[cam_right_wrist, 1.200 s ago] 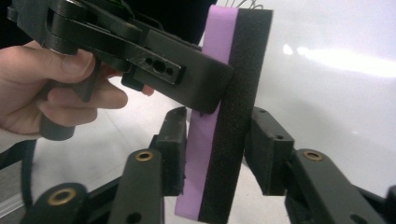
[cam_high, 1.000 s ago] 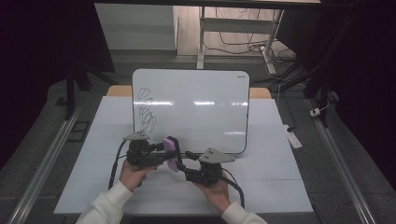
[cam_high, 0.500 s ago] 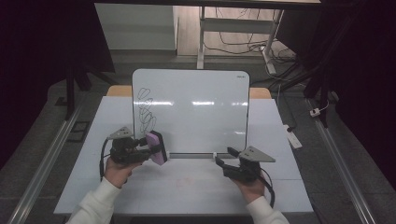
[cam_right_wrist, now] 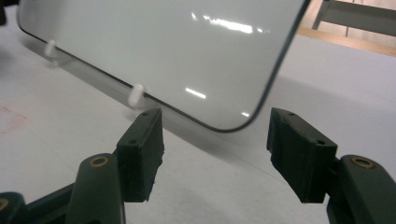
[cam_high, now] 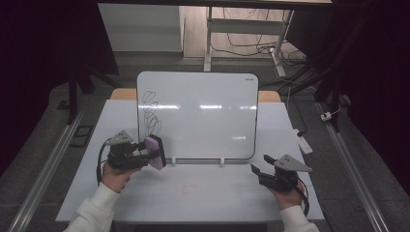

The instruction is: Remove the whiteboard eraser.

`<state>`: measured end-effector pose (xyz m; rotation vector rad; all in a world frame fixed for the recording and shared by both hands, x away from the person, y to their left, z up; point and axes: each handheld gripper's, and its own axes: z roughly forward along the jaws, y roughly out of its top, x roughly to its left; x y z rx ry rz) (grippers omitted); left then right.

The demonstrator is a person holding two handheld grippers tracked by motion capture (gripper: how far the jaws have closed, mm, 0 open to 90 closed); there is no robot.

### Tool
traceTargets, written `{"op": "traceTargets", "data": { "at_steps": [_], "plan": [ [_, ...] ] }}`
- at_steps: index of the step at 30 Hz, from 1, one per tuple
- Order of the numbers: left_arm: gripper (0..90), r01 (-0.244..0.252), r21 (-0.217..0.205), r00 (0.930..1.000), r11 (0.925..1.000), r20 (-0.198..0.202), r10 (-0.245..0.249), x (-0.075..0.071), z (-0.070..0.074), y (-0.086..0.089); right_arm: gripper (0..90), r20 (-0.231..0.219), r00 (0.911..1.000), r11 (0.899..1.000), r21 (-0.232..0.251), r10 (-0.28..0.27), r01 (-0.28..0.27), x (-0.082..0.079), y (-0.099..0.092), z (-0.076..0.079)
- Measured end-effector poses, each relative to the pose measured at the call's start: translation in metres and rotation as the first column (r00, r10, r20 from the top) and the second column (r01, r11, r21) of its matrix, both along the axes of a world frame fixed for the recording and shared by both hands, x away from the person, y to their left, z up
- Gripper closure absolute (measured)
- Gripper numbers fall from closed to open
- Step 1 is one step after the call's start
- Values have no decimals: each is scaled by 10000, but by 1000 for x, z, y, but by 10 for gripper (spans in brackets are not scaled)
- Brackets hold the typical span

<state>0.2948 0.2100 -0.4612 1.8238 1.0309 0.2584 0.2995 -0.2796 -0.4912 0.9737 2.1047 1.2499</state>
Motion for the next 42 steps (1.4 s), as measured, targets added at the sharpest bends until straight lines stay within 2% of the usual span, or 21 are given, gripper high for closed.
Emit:
{"op": "traceTargets", "data": {
  "at_steps": [5, 14, 24, 35, 42],
  "plan": [
    [413, -140, 208, 9997, 9997, 188, 136, 2, 3, 3, 354, -108, 9999, 10000, -17, -25, 25, 3, -1, -3],
    [413, -510, 160, 9984, 9986, 254, 506, 9, 7, 12, 355, -189, 9998, 9999, -87, -52, 51, 6, -1, -7],
    [413, -796, 282, 9944, 9964, 714, 775, 33, 48, 16, 351, -134, 9999, 10000, -71, -2, 1, 8, -1, -8],
    [413, -1429, 394, 9880, 9890, 645, 1402, 55, 59, 24, 343, 40, 10000, 9998, -200, -15, 16, 5, 0, -7],
    [412, -1504, 427, 9863, 9877, 743, 1470, 62, 72, 27, 340, 130, 9999, 9995, -325, -36, 40, 1, 2, -5]
  ]
}}
